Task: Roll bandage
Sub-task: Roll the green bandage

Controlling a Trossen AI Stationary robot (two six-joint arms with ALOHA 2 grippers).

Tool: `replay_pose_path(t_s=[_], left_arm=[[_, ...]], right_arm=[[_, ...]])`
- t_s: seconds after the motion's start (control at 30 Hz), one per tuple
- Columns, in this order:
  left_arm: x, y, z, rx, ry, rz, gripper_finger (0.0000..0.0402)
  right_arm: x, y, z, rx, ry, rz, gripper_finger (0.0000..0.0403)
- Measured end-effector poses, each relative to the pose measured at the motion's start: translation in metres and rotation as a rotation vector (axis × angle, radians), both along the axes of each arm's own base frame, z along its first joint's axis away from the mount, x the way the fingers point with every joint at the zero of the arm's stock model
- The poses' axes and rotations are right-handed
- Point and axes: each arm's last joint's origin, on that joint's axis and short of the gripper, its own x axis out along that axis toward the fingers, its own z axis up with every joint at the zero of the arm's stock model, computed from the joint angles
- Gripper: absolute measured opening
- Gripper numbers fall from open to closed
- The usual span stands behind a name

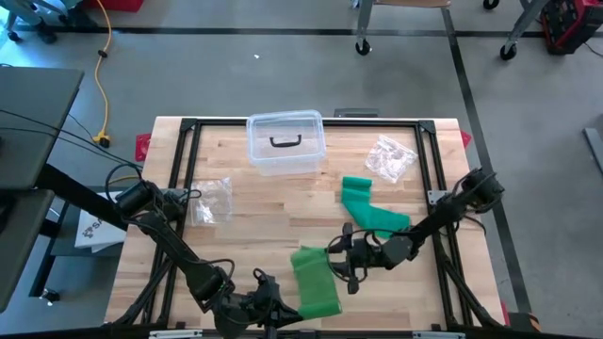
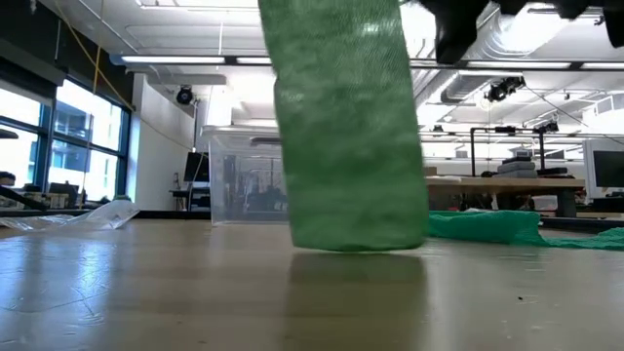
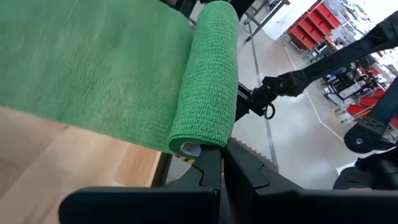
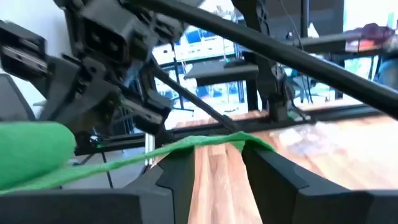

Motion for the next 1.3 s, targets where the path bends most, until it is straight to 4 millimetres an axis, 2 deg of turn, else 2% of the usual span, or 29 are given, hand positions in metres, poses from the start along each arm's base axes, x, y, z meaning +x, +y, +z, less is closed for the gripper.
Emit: replay_pose_path(t_s=[0.5, 0.67, 0.83, 1.0, 1.1, 1.2, 1.3], left_arm=[[0.005, 0.006, -0.007, 0.023, 0.029, 0.008, 0.0001], [0.016, 0.004, -0.023, 0.012, 0.038, -0.008, 0.0001], [0.025, 0.000, -0.043, 0.000, 0.042, -0.018, 0.0001], [0.025, 0.000, -0.047, -0.010, 0.057, -0.011, 0.0001], [0.023, -0.003, -0.047, -0.018, 0.062, -0.038, 0.0001], [0.021, -0.007, -0.048, -0.041, 0.088, -0.118, 0.0001], [0.021, -0.010, -0.053, -0.055, 0.119, -0.179, 0.0001]], right_arm=[[-0.020, -0.006, 0.047, -0.040, -0.031, -0.023, 0.0128], [-0.023, -0.007, 0.055, -0.038, -0.067, 0.028, 0.0128], [-0.025, -0.001, 0.057, -0.069, -0.099, 0.176, 0.0128], [-0.029, 0.004, 0.053, -0.150, -0.060, 0.208, 0.0128], [-0.032, 0.003, 0.046, -0.128, 0.060, 0.149, 0.0128], [-0.027, -0.010, 0.029, -0.033, 0.258, 0.056, 0.0134], [-0.021, -0.025, 0.001, 0.014, 0.475, -0.015, 0.0148]])
